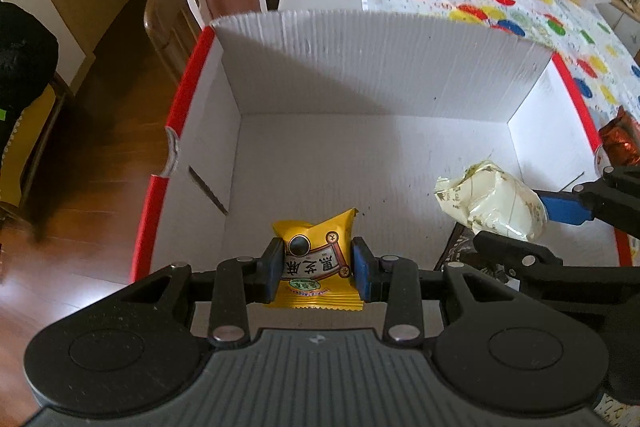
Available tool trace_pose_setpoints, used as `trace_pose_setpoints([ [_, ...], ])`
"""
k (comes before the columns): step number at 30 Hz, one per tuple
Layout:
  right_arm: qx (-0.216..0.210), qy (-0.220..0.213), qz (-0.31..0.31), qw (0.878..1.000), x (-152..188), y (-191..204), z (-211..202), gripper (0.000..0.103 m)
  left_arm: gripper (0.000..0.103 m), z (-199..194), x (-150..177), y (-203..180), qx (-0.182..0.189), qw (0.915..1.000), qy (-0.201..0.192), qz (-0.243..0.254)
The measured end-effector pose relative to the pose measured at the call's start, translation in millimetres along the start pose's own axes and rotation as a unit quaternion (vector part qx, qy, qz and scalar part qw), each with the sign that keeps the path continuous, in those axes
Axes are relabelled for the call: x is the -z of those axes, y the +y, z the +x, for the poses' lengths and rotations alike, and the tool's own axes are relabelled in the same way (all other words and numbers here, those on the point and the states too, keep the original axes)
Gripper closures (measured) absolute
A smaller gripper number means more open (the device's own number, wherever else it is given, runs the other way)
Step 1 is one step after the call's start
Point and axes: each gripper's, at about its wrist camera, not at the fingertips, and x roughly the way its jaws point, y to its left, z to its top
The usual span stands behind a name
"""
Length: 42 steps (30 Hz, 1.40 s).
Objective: Organize snacks
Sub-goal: 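Carry the yellow packet and cream bag over the red box with both grippers, then open both grippers to drop the yellow packet and cream bag into the box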
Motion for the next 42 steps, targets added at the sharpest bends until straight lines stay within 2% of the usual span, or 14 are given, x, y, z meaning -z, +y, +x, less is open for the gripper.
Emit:
trace_pose_setpoints([
  [8,0.001,0.018,-0.013,1.000,2.0,5.4,12.3,0.066,0.068,9.4,4.4,-2.7,0.007,0.9999,0.014,0.003],
  [19,0.000,0.021,-0.001,1.000,2.5,4.2,13.3,0.063,0.067,3.9,8.9,-0.4,0.013,0.9999,0.009,-0.004],
  [25,-0.013,0.010,0.016,1.000,0.5,0.7,4.0,0.056,0.059,-10.3,12.6,0.6,0.020,0.9997,-0.006,-0.009],
  [30,-0.021,-0.005,0.032,0.999,-0.8,-2.8,-9.7,0.056,0.058,-23.0,14.2,-2.0,0.024,0.9994,-0.021,-0.011],
  [32,-0.027,-0.012,0.040,0.999,-1.4,-5.9,-15.6,0.055,0.055,-29.7,15.1,-4.0,0.027,0.9991,-0.030,-0.010],
  [34,-0.030,-0.018,0.047,0.998,-0.9,-8.3,-21.7,0.054,0.048,-37.1,16.0,-6.0,0.030,0.9987,-0.040,-0.011],
  [39,-0.038,-0.032,0.063,0.997,2.2,-15.1,-39.3,0.052,0.047,-56.9,18.0,-14.2,0.042,0.9971,-0.063,-0.008],
  [41,-0.040,-0.040,0.067,0.996,3.4,-18.0,-47.8,0.040,0.047,-65.0,18.9,-19.0,0.045,0.9964,-0.072,-0.006],
  [42,-0.040,-0.046,0.069,0.996,4.3,-19.1,-51.8,0.038,0.047,-68.9,19.3,-21.3,0.047,0.9959,-0.077,-0.005],
])
